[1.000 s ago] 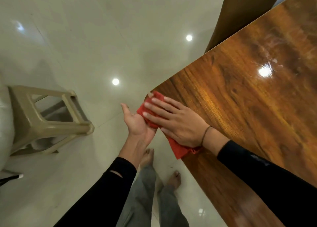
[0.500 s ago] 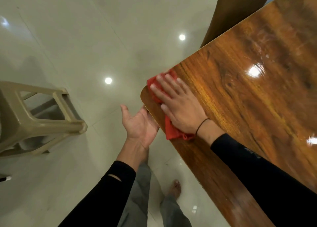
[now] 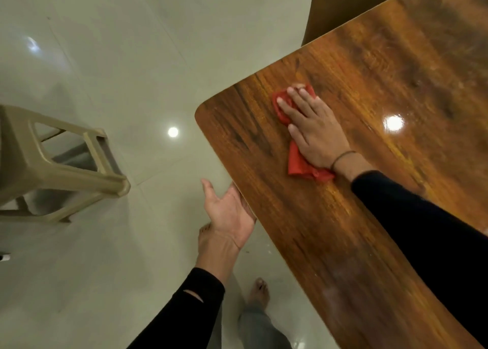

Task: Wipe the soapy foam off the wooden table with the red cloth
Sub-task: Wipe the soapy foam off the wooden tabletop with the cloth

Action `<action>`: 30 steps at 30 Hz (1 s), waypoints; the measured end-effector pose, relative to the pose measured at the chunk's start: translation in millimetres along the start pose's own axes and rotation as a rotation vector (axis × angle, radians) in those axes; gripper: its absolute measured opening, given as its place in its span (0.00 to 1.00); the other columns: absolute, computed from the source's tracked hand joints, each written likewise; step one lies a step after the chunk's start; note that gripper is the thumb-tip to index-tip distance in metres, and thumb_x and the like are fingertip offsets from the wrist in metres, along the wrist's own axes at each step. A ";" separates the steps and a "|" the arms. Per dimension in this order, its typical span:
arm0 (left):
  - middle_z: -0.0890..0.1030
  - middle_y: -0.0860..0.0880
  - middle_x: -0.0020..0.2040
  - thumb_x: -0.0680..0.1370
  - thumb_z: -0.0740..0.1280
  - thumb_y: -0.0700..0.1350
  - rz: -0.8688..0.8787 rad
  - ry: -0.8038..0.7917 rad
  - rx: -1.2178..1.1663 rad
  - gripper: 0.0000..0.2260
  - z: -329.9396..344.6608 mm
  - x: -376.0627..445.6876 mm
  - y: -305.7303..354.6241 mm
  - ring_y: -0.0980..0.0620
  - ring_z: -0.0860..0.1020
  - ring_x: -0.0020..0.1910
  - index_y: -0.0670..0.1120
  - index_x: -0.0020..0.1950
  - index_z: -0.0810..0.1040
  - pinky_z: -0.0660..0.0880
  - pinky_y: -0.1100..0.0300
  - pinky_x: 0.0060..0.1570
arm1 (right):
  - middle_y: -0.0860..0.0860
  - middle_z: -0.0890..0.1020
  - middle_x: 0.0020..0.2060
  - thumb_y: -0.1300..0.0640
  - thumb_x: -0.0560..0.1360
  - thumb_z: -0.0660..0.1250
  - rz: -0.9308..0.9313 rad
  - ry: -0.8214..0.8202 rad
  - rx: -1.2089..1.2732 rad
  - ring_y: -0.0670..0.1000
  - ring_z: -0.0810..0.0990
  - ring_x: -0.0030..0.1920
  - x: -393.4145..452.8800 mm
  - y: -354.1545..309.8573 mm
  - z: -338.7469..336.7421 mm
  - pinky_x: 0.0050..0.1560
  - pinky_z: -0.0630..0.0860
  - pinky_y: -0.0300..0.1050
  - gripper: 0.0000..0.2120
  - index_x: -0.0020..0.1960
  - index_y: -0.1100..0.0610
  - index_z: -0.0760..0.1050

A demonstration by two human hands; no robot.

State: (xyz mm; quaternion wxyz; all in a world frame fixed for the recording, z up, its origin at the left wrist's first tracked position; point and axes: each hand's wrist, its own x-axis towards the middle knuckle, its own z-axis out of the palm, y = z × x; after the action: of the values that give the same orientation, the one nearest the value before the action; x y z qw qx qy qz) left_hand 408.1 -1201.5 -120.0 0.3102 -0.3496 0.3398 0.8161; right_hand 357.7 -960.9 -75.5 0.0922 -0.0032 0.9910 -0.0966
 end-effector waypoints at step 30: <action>0.51 0.50 0.91 0.81 0.37 0.75 0.462 0.181 0.824 0.44 21.9 -18.4 -48.1 0.48 0.52 0.90 0.52 0.91 0.41 0.53 0.40 0.88 | 0.52 0.47 0.92 0.41 0.91 0.49 -0.253 0.006 -0.017 0.56 0.43 0.92 -187.8 -50.9 58.6 0.90 0.50 0.65 0.32 0.92 0.45 0.46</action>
State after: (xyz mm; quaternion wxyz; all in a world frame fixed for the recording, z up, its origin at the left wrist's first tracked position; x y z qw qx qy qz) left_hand 446.4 -1161.7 -110.4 0.2027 -0.1826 0.7293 0.6274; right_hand 552.5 -1017.5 -88.0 0.0765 -0.1289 0.9837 -0.0990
